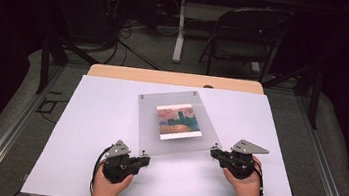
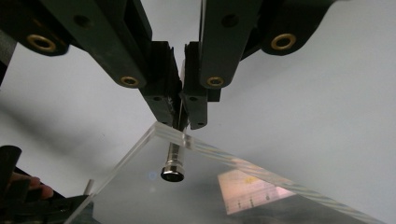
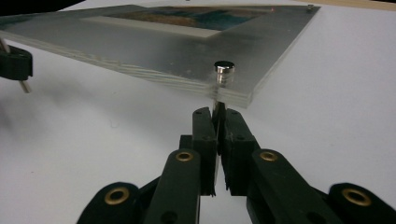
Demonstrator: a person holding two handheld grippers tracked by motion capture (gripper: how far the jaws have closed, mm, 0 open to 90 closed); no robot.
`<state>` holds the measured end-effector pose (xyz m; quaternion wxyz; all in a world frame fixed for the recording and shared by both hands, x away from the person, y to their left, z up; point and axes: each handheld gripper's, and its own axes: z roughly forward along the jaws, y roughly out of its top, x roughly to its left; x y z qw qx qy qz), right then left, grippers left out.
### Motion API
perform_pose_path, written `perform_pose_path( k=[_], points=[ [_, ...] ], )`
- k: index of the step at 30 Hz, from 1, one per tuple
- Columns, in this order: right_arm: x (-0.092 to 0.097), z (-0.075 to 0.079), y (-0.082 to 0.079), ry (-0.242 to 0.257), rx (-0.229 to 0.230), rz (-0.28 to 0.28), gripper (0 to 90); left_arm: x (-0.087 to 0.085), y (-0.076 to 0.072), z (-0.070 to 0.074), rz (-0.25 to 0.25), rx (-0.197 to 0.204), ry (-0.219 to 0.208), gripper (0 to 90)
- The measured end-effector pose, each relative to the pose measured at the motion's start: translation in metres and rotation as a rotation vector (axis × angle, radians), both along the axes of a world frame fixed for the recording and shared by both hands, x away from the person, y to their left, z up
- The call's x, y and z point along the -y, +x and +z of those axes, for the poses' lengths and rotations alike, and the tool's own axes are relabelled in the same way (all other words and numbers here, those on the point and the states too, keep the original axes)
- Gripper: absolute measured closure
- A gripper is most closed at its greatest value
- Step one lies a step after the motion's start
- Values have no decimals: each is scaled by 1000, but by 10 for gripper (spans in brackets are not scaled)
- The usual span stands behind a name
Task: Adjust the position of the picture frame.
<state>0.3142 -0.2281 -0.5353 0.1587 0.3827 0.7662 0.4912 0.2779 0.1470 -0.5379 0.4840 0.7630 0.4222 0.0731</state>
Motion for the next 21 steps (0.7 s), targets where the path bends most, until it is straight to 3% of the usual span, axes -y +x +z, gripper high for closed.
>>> perform_pose_path(
  k=[10, 21],
  points=[
    [-10, 4, -9, 22, -12, 30, 845, -14, 11, 2, 54, 3, -23, 845],
    [-16, 5, -9, 33, -11, 44, 845, -20, 19, 3, 64, 6, -27, 841]
  ],
)
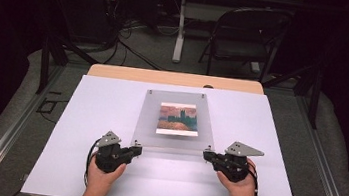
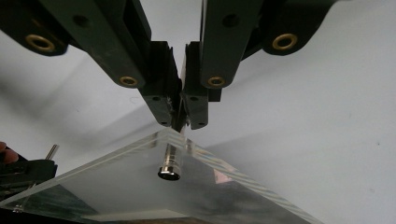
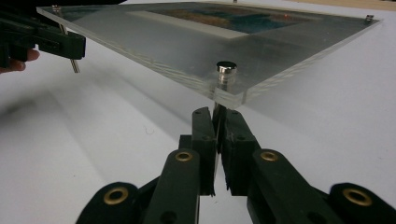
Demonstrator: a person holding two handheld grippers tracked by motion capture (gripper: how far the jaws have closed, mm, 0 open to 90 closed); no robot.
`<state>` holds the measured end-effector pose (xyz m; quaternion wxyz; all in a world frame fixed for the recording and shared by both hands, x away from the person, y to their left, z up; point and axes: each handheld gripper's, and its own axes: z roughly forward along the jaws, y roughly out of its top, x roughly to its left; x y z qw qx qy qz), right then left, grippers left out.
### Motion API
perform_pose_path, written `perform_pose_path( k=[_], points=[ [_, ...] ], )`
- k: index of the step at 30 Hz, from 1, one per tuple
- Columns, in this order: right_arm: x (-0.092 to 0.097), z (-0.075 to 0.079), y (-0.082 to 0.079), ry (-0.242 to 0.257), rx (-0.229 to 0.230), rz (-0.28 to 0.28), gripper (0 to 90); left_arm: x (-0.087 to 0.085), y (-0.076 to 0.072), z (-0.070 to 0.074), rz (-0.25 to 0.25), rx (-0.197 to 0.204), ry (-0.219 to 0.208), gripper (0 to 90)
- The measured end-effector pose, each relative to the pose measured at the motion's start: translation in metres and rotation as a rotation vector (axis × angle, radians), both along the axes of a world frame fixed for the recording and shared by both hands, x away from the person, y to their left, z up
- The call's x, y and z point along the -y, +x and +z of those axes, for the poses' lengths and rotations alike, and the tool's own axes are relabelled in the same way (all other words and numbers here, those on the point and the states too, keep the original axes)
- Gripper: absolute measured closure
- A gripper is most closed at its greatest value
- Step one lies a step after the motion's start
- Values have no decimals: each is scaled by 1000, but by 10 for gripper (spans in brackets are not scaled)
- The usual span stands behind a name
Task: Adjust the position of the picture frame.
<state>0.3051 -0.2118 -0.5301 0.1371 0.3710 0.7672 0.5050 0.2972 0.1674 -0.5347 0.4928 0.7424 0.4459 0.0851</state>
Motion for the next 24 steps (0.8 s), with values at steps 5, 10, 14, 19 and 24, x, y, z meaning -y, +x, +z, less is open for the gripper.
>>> perform_pose_path(
  k=[5, 10, 14, 19, 24],
  points=[
    [-1, -1, 3, 6, -10, -11, 846, 1, 5, -1, 8, -1, -3, 841],
    [-2, -1, 6, -2, -14, -25, 846, 1, 11, -2, 9, -5, -1, 840],
    [-4, -2, 11, -11, -21, -41, 847, 1, 18, -3, 17, -8, 9, 838],
    [-9, -2, 22, -10, -37, -62, 849, 0, 28, -2, 45, -9, 17, 839],
    [-14, -1, 35, -9, -40, -83, 850, -1, 38, -2, 70, -17, 2, 837]
  ],
)
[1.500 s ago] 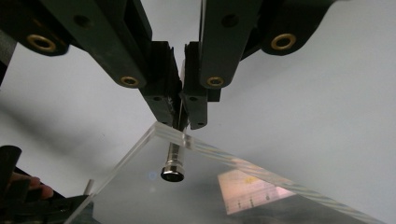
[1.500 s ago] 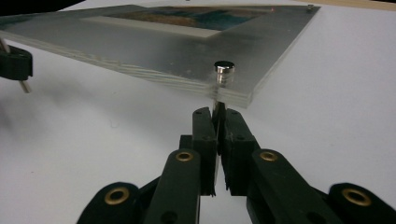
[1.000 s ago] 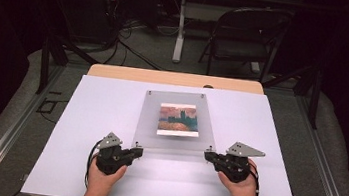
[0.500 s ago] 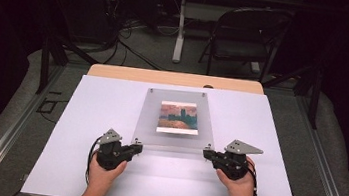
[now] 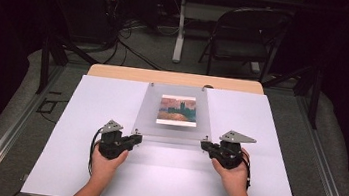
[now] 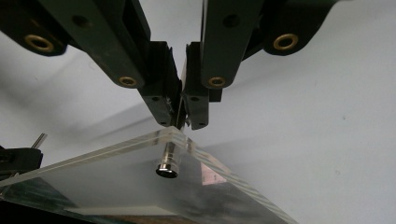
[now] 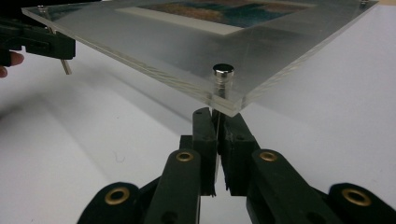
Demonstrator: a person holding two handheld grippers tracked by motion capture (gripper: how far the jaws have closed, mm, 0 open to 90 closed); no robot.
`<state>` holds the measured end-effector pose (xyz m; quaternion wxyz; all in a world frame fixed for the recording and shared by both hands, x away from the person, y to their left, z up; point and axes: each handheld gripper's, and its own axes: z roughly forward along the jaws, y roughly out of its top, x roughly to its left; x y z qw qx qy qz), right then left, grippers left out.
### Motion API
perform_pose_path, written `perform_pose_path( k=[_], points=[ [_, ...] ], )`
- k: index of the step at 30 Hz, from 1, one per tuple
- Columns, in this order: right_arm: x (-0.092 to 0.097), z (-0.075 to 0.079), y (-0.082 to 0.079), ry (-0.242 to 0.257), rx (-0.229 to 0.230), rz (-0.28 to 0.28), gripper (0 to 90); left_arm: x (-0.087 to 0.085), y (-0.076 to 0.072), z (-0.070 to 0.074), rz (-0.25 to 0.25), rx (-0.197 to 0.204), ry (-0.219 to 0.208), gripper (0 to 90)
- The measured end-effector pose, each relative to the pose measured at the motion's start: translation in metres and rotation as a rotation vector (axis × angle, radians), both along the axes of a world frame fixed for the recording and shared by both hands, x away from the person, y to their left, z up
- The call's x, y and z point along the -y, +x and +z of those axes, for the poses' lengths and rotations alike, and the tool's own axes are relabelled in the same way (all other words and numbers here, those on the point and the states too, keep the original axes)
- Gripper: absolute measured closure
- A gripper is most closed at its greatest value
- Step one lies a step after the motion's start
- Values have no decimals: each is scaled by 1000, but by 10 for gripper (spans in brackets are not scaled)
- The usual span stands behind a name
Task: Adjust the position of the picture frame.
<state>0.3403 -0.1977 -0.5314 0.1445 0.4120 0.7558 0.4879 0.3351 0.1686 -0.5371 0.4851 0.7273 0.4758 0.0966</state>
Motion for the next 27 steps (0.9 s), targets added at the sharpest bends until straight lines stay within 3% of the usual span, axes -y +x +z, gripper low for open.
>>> perform_pose_path(
  k=[6, 15, 23, 27],
  points=[
    [0, -4, 3, 2, -8, -14, 850, 1, 4, -4, -3, -6, 16, 837],
    [-2, -15, 3, -35, -10, -4, 849, 2, 4, -14, -8, -14, 54, 837],
    [-1, -21, 8, -38, -20, -8, 849, 4, 5, -17, -14, -13, 61, 837],
    [-4, -23, 8, -46, -23, -4, 849, 1, 7, -18, -7, -31, 60, 834]
  ],
)
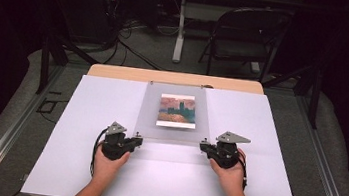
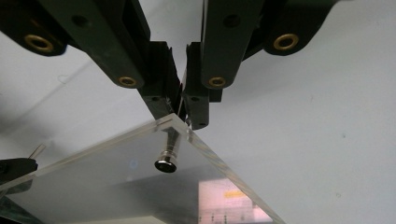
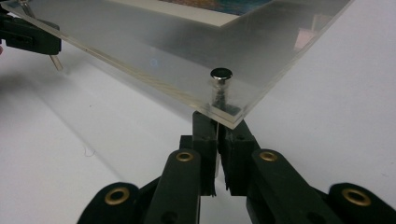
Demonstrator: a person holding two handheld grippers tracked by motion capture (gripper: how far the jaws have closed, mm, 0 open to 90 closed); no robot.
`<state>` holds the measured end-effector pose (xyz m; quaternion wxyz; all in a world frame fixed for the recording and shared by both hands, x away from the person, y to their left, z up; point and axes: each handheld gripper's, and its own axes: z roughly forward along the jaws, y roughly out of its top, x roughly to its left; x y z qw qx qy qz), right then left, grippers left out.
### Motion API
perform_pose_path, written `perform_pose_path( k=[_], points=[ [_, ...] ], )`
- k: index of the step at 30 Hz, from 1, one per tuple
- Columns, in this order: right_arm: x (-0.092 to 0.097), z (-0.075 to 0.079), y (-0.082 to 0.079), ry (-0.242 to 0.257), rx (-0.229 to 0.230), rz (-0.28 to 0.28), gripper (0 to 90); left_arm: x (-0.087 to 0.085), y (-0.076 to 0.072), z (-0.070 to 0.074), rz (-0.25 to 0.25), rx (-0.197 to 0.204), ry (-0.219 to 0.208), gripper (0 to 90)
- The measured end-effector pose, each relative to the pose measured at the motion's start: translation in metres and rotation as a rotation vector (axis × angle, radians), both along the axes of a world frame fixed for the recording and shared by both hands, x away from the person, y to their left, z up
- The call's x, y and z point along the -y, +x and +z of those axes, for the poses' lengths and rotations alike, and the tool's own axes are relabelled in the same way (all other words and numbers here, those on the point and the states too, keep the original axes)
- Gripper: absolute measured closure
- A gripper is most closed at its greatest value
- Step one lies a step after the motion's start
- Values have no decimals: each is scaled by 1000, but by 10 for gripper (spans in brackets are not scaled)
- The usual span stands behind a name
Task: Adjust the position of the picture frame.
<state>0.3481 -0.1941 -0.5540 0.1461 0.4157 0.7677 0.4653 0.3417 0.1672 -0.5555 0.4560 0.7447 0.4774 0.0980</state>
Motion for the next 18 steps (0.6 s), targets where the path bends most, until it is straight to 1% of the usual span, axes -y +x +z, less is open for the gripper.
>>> perform_pose_path(
  k=[1, 5, 7, 13, 15, 18],
  points=[
    [-1, -2, 0, -6, -2, 3, 849, -1, 1, -1, 3, -7, 6, 833],
    [-2, -4, 0, -14, -12, 6, 849, 0, 0, -3, 4, -9, 13, 832],
    [-2, -4, 0, -17, -17, 6, 849, 0, 1, -4, 2, -18, 17, 832],
    [-1, -7, 0, -16, -23, 7, 848, 0, 0, -6, 5, -24, 1, 826],
    [-1, -8, 0, -7, -16, 9, 848, 0, 0, -6, 8, -22, -5, 823],
    [0, -9, 0, -9, -11, 12, 849, -1, 0, -7, 4, -24, -9, 818]
  ],
)
